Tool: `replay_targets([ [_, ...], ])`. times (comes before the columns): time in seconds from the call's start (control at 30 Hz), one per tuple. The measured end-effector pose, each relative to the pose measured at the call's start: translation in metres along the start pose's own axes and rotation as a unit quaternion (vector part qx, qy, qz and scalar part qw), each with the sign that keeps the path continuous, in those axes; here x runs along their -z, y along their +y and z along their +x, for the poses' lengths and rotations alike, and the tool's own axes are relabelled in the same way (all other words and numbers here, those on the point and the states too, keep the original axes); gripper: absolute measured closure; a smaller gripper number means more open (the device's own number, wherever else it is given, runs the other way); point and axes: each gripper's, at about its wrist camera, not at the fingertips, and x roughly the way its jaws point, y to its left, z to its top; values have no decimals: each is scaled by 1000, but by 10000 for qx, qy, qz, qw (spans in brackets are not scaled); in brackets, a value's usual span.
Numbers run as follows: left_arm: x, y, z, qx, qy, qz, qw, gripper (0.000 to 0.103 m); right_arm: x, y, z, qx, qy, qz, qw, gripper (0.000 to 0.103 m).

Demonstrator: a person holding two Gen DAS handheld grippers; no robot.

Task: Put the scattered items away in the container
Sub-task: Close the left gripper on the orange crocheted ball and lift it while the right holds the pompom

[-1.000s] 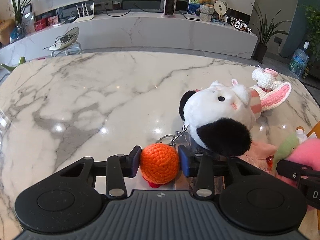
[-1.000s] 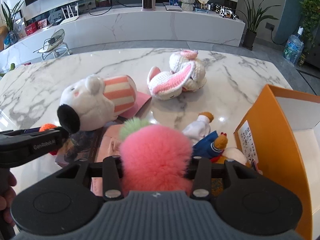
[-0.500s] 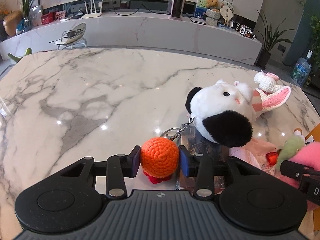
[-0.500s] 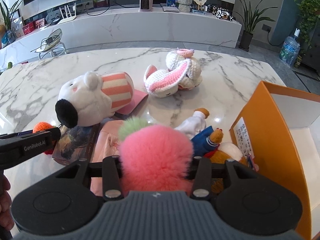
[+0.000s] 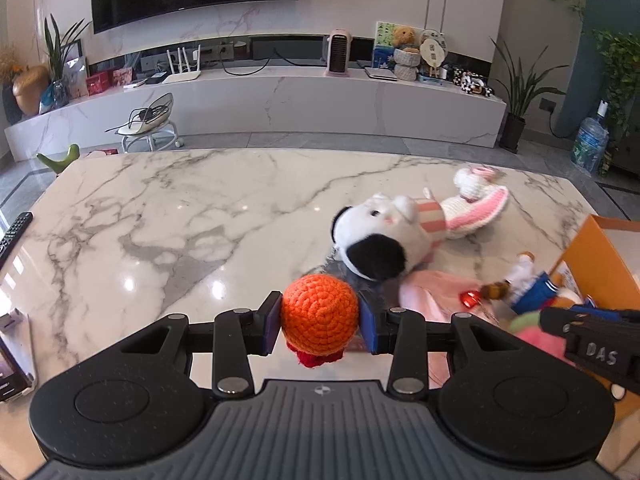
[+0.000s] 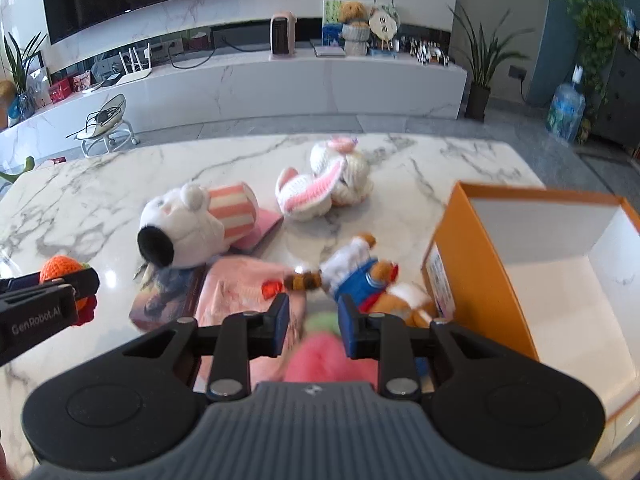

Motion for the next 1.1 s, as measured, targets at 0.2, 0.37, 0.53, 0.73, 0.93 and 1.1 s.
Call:
replay_targets([
  [0.2,24,-16,-14,153,97,147,9997,57,34,-25,-4,27,312,289,9991,55],
  [0.37,44,-26,-8,230,303,237,9990,57,56,-41,-6,66,246,560,9981,39],
  [0.53,51,-31,3,261,413,331,9983,57,58,-37,-4,-165,134,520,9984,33],
  [0.73,52,-30,20,291,530,367,9975,57,54,-24,20,-22,97,256,9996,26],
  [0.93,47,-32,37,309,561,431,9970,57,52,-24,50,20,253,228,9994,27],
  [1.1,49,-35,48,337,649,502,9961,57,55,-20,64,101,256,86,9996,44],
])
